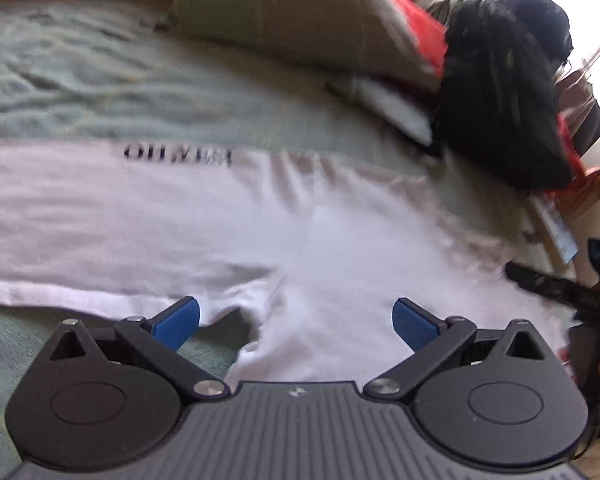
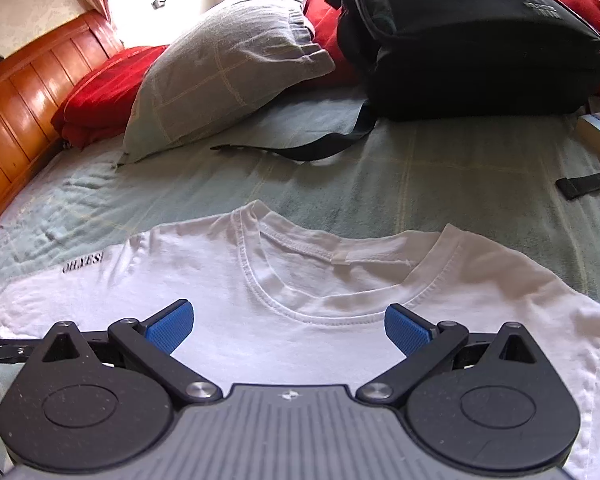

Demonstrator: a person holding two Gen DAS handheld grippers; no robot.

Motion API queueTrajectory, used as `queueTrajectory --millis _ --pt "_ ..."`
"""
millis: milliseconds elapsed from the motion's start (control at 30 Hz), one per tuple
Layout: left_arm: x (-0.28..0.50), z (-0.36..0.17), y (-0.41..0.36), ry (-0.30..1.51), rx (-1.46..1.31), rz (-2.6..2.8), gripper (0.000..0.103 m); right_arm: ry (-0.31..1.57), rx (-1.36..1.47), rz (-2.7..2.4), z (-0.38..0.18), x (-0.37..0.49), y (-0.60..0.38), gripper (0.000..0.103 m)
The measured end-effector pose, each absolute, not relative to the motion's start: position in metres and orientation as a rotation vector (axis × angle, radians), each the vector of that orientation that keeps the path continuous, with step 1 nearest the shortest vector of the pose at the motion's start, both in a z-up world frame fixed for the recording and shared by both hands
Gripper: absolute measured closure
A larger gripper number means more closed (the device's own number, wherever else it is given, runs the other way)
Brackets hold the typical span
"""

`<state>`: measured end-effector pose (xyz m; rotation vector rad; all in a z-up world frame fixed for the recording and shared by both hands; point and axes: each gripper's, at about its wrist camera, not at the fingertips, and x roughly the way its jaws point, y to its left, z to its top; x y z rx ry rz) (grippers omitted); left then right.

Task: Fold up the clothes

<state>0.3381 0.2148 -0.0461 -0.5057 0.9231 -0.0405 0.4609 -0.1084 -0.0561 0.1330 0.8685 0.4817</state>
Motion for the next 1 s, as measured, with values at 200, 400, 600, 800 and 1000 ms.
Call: queueTrajectory --millis 200,400,600,800,1000 --pt "0.337 -0.046 0.185 0.908 -0.487 -0.128 0.001 0.877 0.119 0.489 -0.057 0.460 -0.105 0.000" --pt "0.321 -0.070 0.192 0.958 -0.504 -0.060 0.001 0.874 0.137 0.484 -0.056 0.461 -0.109 0.000" --pt "0.287 -0.052 0.188 0.916 -0.460 -0.043 0.001 0.875 0.156 0.485 -0.056 0.462 -0.111 0.000" --pt "0.262 -0.064 0.186 0.939 -0.474 -0.023 0.001 0.891 0.158 0.554 -0.051 0.456 -0.105 0.000" --pt "0.230 -0.025 0.213 0.813 -0.384 0.079 0.001 0.896 0.086 0.768 -0.035 0.429 -0.077 0.000"
